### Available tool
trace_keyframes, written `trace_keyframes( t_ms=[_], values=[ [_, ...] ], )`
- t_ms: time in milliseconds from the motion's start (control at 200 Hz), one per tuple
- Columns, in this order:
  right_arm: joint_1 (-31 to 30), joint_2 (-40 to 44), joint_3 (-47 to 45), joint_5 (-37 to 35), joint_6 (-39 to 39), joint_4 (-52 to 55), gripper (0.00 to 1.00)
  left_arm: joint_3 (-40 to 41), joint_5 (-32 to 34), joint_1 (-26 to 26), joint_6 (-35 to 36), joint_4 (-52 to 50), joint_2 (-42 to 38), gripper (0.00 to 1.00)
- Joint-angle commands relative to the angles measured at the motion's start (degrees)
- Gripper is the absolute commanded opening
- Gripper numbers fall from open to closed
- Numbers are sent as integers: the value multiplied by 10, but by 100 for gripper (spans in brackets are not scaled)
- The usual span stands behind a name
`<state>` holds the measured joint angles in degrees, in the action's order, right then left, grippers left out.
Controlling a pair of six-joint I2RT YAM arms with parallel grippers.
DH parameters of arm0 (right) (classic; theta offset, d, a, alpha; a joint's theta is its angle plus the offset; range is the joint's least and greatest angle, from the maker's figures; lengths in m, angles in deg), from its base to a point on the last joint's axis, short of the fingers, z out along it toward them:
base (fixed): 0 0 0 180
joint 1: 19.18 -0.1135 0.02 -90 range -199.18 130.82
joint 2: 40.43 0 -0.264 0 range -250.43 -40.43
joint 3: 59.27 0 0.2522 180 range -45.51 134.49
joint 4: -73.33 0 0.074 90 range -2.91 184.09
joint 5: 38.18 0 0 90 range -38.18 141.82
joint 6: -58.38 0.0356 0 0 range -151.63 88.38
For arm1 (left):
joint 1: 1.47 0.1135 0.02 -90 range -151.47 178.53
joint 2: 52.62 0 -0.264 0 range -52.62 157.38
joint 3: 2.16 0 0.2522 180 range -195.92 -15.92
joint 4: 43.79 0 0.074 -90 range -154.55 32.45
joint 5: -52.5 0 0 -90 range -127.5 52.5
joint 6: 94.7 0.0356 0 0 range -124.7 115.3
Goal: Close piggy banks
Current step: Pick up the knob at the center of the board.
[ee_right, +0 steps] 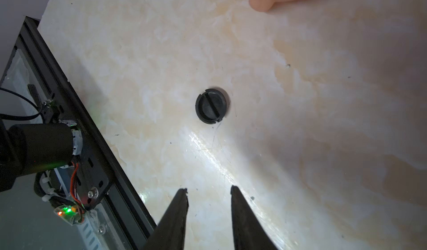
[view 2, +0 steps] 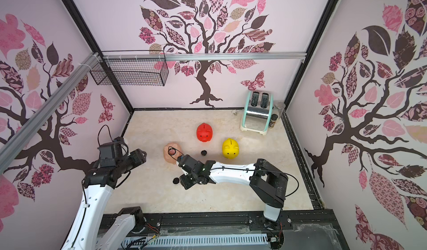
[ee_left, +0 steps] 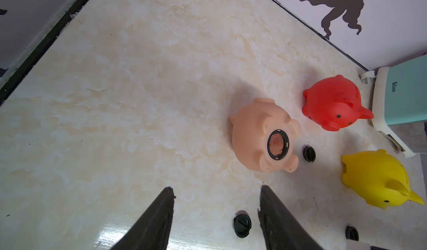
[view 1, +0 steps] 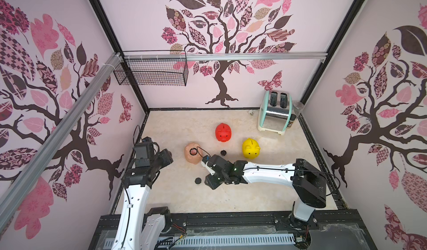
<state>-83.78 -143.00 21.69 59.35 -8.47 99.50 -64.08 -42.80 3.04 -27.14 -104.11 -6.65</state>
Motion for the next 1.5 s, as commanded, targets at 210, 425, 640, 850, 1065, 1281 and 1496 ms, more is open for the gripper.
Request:
trace_keyframes(
  t_ms=[210,425,640,850,1065,1281,1496],
  values=[
    [-5,-63,71,1,-110,5,28,-1,51,-1,-6,1,-30,61],
    [-8,-108,118,-15,-147,40,27,0,55,-1,-6,3,-40,61],
    [-9,-140,158,-24,-159,63,26,1,58,-1,-7,3,-44,60],
    [-10,-163,184,-21,-164,74,26,1,58,-1,-7,3,-44,60],
    [-11,-180,206,-17,-167,86,24,0,60,-1,-7,3,-45,60],
    [-11,-192,211,-16,-167,90,24,1,62,-1,-7,3,-49,60],
    [-11,-204,213,-18,-167,91,24,1,61,-1,-6,4,-48,60]
  ],
)
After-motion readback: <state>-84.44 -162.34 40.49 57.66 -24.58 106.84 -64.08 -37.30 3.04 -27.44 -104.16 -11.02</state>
